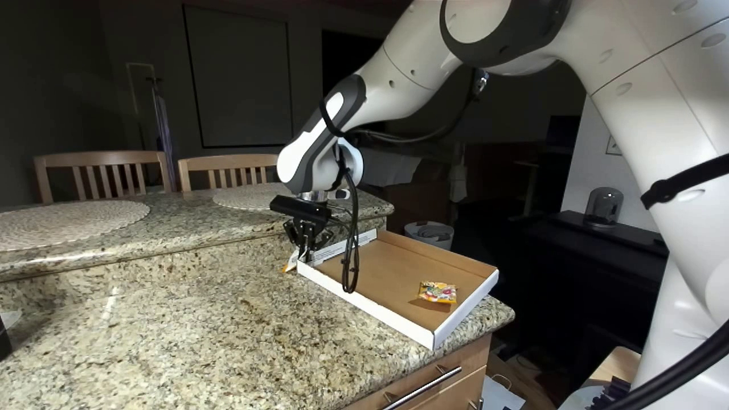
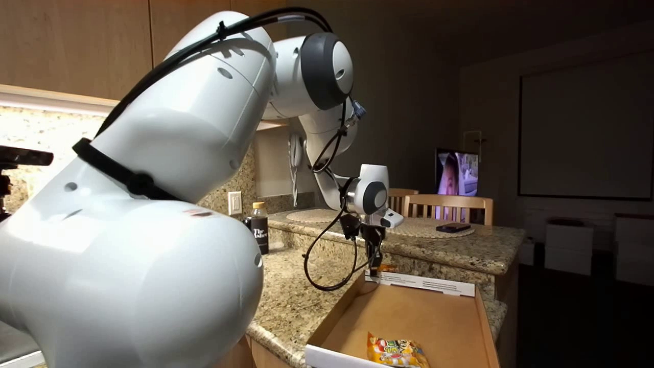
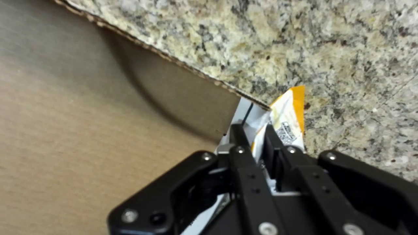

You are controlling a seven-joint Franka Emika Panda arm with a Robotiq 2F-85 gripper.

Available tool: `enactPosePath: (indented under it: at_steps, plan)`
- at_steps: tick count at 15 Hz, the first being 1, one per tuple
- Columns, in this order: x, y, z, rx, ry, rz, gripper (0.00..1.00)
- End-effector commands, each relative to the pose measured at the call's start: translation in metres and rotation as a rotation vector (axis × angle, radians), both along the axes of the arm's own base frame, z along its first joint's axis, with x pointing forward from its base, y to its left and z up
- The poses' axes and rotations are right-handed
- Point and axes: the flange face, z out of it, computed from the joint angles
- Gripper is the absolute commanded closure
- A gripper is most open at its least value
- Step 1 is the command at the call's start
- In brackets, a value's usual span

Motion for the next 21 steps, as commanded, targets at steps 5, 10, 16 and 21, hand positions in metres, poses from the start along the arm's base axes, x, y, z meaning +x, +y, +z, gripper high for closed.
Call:
enactPosePath:
  at_steps: [5,10,16,21]
  plan:
    - [-0.015,0.004,0.026,0.029,0.003,-0.001,0.54]
    - [-0.012,0.004,0.027,0.017,0.014,-0.009,0.98]
    - [-0.016,0.005,0.028,0.023,0.040,-0.012,1.00]
    - [-0.046,0.022,0.076,0.074,-0.049,0.051,1.00]
